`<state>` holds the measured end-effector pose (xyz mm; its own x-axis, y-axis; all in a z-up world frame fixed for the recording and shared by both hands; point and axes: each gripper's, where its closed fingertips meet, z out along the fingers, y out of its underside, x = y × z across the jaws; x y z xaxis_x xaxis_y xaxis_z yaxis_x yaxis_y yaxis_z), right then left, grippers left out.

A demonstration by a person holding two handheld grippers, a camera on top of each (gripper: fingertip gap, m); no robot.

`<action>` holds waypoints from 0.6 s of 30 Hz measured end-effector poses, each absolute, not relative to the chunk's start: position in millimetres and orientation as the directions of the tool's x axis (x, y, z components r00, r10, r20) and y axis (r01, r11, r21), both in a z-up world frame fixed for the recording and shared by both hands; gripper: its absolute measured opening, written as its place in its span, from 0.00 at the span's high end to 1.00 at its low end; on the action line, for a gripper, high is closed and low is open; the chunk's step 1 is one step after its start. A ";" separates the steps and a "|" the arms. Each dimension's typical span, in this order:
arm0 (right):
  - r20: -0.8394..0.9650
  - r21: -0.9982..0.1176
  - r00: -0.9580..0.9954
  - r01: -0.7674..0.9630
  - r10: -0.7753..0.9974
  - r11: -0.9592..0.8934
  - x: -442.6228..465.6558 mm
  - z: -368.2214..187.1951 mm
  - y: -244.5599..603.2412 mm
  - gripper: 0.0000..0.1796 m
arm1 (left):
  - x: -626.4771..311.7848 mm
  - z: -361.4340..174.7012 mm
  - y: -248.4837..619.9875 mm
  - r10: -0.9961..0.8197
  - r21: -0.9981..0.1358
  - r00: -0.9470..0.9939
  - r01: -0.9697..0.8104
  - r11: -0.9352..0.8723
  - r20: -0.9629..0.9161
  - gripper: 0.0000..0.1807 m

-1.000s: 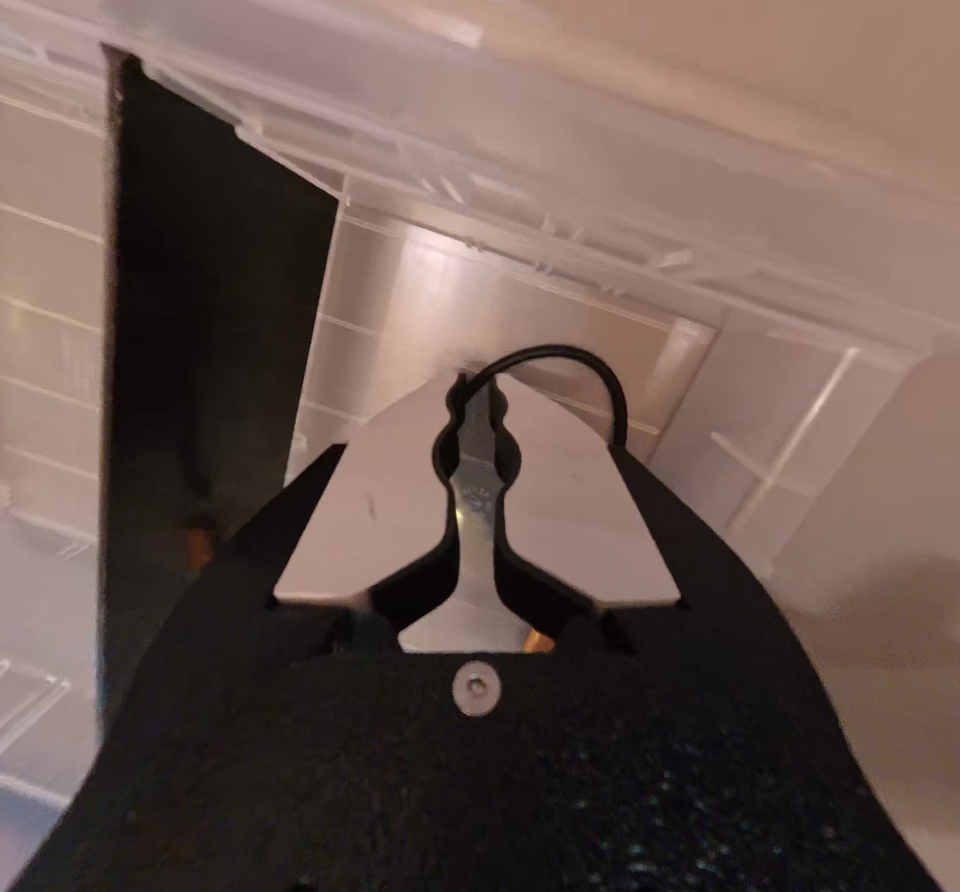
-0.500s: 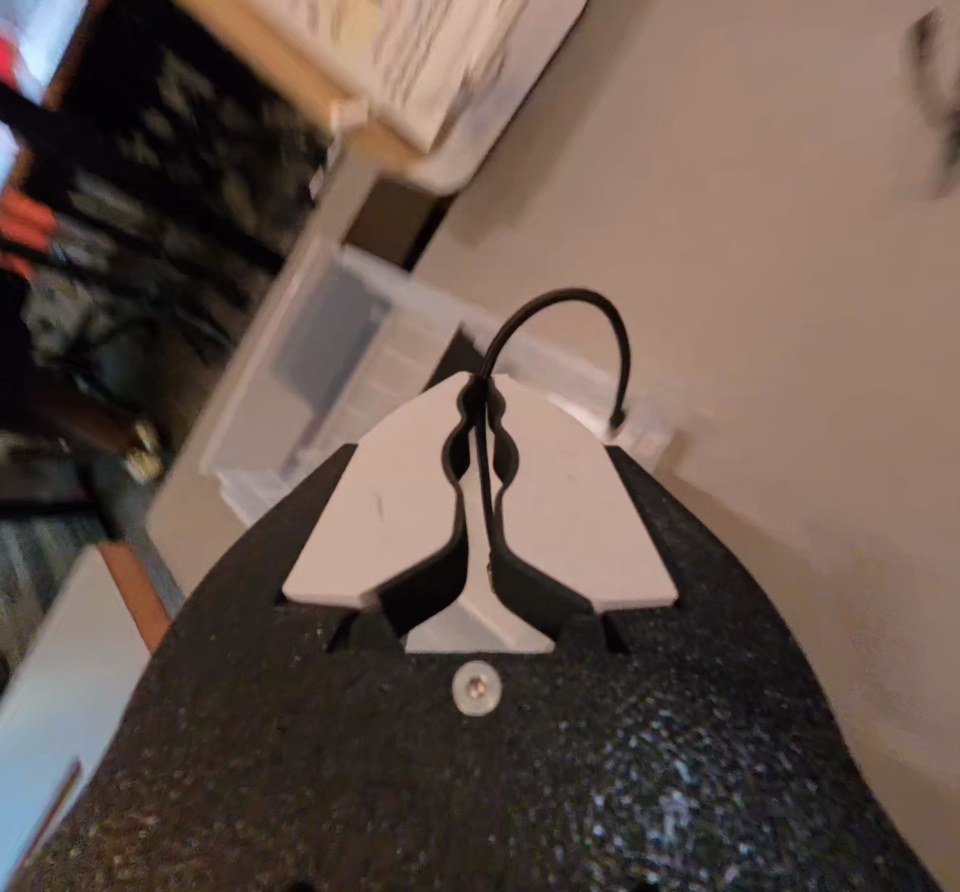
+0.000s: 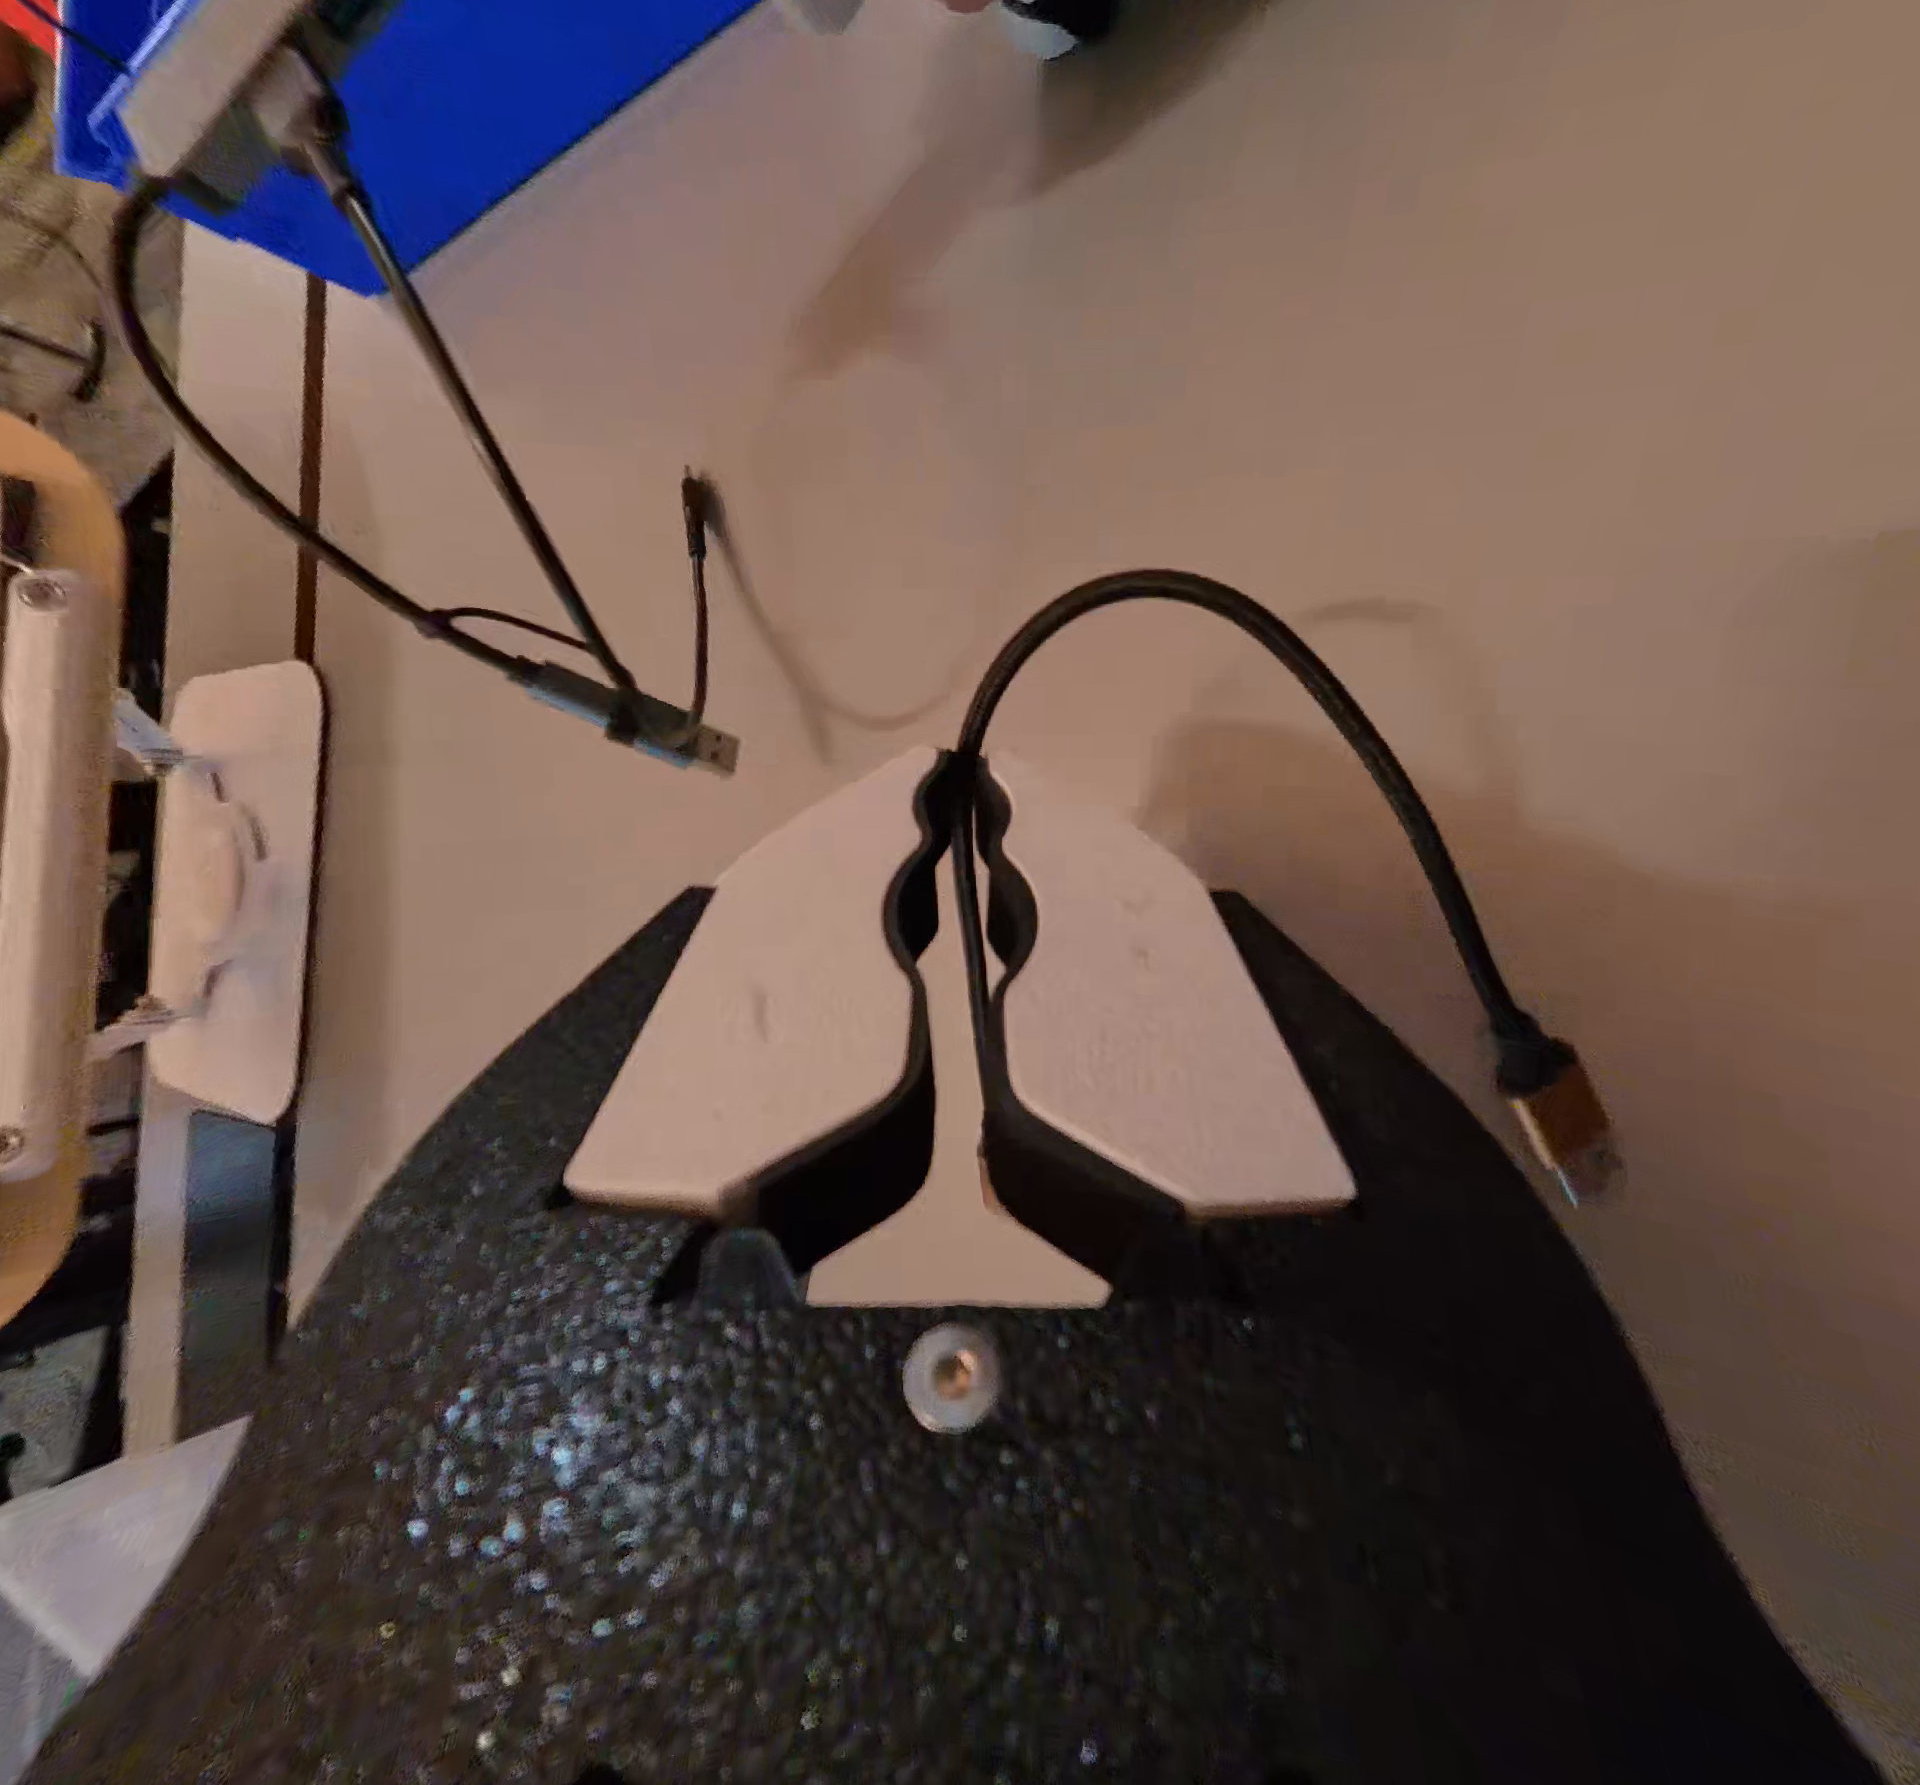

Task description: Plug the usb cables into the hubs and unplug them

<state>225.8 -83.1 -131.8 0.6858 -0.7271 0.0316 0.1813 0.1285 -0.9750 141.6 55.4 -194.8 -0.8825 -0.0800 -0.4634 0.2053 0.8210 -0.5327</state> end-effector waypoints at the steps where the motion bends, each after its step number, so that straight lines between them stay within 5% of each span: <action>1: 0.031 -0.975 0.687 0.180 -0.726 0.129 225.8 -131.8 -83.0 0.80 | 144.3 -201.9 51.9 -0.097 -0.531 -0.886 0.182 0.828 -0.453 0.99; 8: 0.113 -0.976 0.698 0.213 -0.708 0.055 220.6 -135.1 -71.5 0.80 | 153.5 -240.2 42.9 -0.210 -0.565 -0.929 -0.001 0.825 -0.306 0.98; 14: 0.103 -0.976 0.711 0.206 -0.695 0.066 220.1 -135.0 -71.1 0.80 | 147.1 -211.9 57.7 -0.373 -0.650 -0.891 -0.124 0.750 -0.260 0.90; 18: 0.079 -0.977 0.718 0.195 -0.692 0.091 221.5 -133.8 -73.1 0.80 | 94.5 -215.2 75.6 -0.376 -0.604 -0.921 -0.242 0.759 -0.103 0.88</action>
